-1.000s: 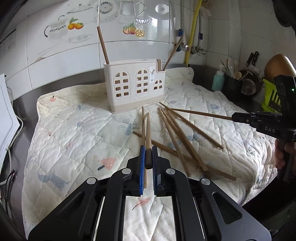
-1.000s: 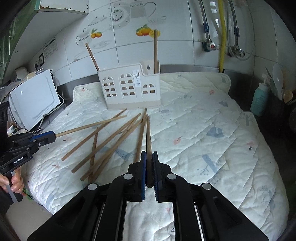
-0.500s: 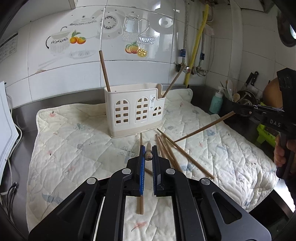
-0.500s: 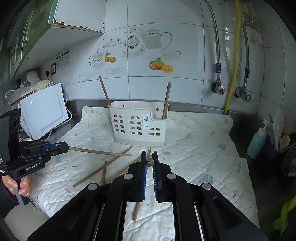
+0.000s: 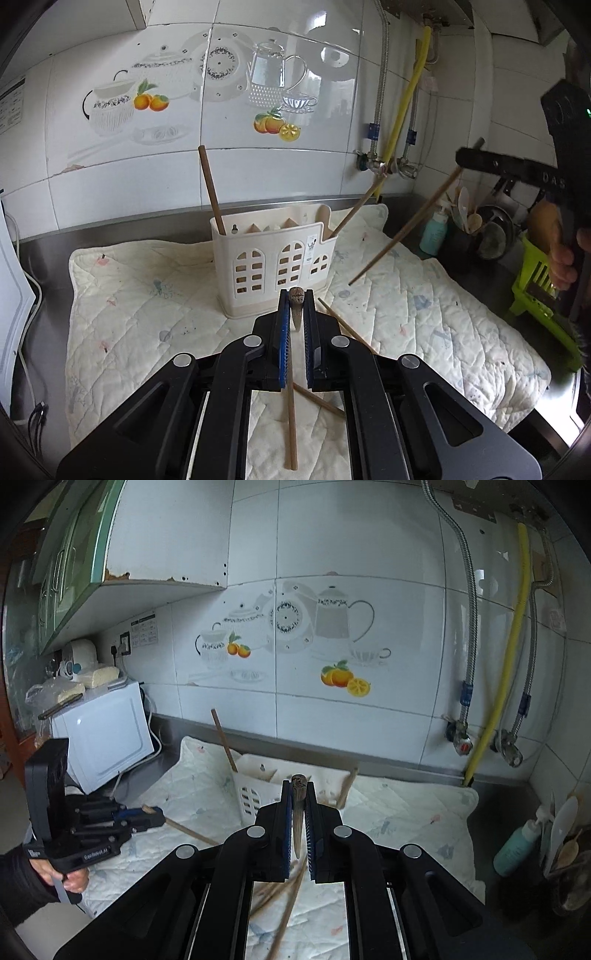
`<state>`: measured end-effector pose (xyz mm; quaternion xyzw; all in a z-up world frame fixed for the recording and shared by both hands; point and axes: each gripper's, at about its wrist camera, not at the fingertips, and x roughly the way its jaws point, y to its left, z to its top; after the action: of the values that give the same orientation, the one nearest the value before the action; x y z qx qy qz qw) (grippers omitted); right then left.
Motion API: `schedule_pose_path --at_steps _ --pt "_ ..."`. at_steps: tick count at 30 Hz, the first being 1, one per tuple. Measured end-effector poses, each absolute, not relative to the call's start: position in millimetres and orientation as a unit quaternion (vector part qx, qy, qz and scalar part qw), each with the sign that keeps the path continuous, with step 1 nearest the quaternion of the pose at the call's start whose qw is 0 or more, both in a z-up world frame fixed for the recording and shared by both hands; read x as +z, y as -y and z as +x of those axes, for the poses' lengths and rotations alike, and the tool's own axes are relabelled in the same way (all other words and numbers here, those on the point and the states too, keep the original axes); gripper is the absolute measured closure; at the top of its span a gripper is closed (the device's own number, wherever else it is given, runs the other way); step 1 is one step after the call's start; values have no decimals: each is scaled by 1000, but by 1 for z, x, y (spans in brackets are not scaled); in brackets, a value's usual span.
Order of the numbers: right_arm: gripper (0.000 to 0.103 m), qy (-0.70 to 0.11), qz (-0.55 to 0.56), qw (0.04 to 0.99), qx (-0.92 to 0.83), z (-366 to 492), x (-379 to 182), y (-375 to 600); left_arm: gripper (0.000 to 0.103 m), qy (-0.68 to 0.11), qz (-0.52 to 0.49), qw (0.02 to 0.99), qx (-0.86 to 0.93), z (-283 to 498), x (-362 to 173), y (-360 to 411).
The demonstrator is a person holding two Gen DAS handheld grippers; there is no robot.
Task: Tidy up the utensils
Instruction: 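Raise the left gripper's chopstick above the holder while the right gripper carries its own, then open the right gripper over the holder while the left gripper lowers and releases its chopstick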
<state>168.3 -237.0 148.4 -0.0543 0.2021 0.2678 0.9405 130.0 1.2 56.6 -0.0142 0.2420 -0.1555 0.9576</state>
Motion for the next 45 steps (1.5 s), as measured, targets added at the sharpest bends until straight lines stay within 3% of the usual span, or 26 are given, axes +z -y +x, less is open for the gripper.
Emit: schedule_pose_path --at_steps 9,24,28,30,45 --pt "97 -175 -68 953 236 223 194 211 98 -219 -10 963 -157 142 94 -2" --pt "96 -274 -88 934 211 291 123 188 98 -111 12 982 -151 158 193 3" --pt "80 -262 -85 939 207 286 125 192 98 -86 14 987 -135 172 214 5" --pt "76 -249 -82 944 202 281 129 197 98 -76 14 989 -123 180 219 5" --pt "72 -194 -82 949 236 208 119 218 98 -74 -3 994 -76 244 192 1"
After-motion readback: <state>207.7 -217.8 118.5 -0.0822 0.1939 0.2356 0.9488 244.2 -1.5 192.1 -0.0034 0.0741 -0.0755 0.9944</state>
